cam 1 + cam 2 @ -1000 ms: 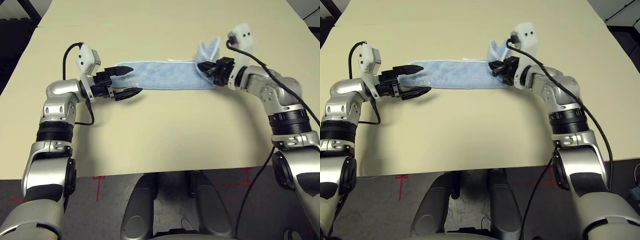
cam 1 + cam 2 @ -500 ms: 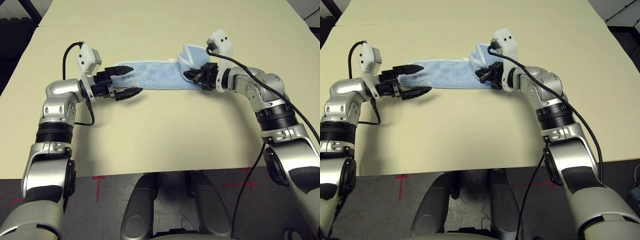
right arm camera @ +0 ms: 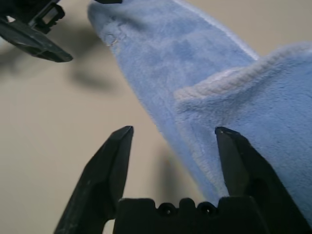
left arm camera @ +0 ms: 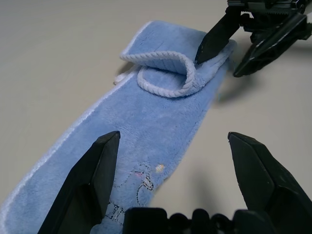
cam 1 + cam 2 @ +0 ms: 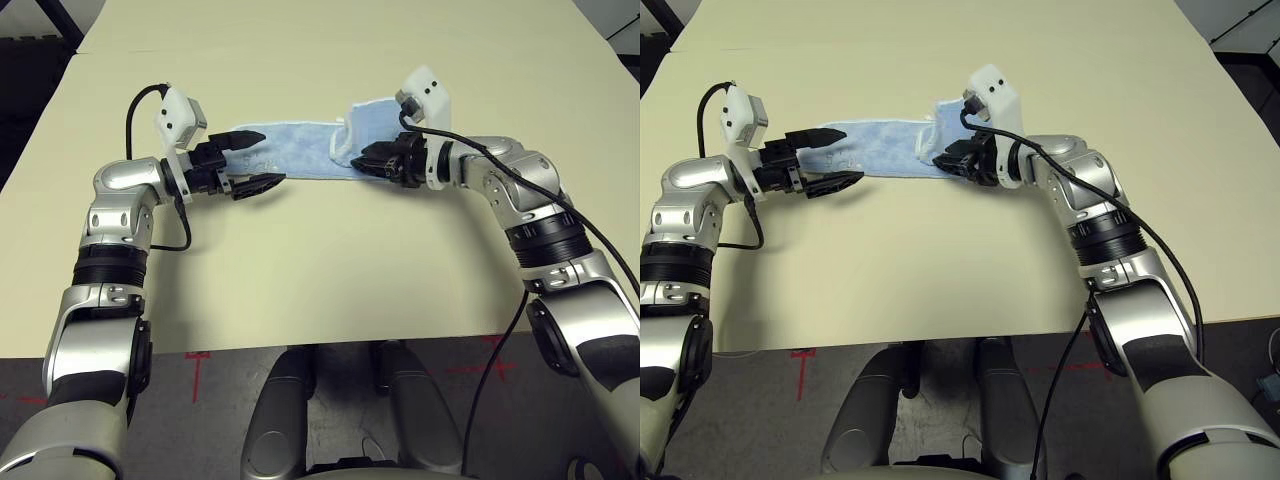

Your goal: Fold the towel and set it aside.

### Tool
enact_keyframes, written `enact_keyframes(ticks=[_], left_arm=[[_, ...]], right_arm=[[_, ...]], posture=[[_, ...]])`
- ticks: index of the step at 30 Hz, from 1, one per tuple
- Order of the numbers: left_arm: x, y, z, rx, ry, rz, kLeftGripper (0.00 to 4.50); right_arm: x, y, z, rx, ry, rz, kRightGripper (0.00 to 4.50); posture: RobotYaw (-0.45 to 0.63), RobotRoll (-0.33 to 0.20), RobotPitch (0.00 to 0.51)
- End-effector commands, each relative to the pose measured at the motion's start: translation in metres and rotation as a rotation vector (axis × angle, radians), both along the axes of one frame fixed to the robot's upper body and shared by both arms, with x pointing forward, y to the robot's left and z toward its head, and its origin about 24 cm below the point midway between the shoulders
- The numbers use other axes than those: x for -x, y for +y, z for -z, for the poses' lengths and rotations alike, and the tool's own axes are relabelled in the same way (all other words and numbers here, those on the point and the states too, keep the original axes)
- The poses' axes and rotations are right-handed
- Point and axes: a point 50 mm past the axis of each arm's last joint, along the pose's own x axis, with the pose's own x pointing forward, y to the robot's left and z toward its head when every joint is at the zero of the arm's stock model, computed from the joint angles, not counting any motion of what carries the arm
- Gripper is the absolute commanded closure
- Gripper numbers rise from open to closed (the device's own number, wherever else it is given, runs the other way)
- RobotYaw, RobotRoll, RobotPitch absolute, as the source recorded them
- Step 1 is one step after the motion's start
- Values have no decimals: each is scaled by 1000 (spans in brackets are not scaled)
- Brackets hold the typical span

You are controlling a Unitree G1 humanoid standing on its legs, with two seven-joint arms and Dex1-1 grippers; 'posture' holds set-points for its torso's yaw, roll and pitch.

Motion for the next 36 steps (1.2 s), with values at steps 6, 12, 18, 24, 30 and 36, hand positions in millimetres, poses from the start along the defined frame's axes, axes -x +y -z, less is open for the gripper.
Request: enact_keyframes(ticks=[6, 12, 18, 24, 30, 36], left_arm=[[-1, -3, 5, -30, 17, 12, 0], [-2, -2, 4, -34, 18, 0, 0], [-6, 5, 1, -24, 2, -96, 0], [-10, 12, -2, 57, 27, -247, 0], [-12, 18, -12, 93, 104, -326, 0], [-18, 28, -20, 37, 204, -471, 0]], right_arm=[[8, 10, 9, 75, 7, -134, 36], [8, 4, 9, 108, -19, -168, 36], [-3, -30, -10, -21, -263, -146, 36], [-2, -80, -7, -18, -385, -162, 36], [7, -121, 12, 48, -325, -221, 36], [8, -134, 23, 53, -279, -227, 36]], posture=[[56, 0, 252], [51, 0, 250], [50, 0, 252], [63, 0, 261], [73, 0, 267], [84, 0, 273]])
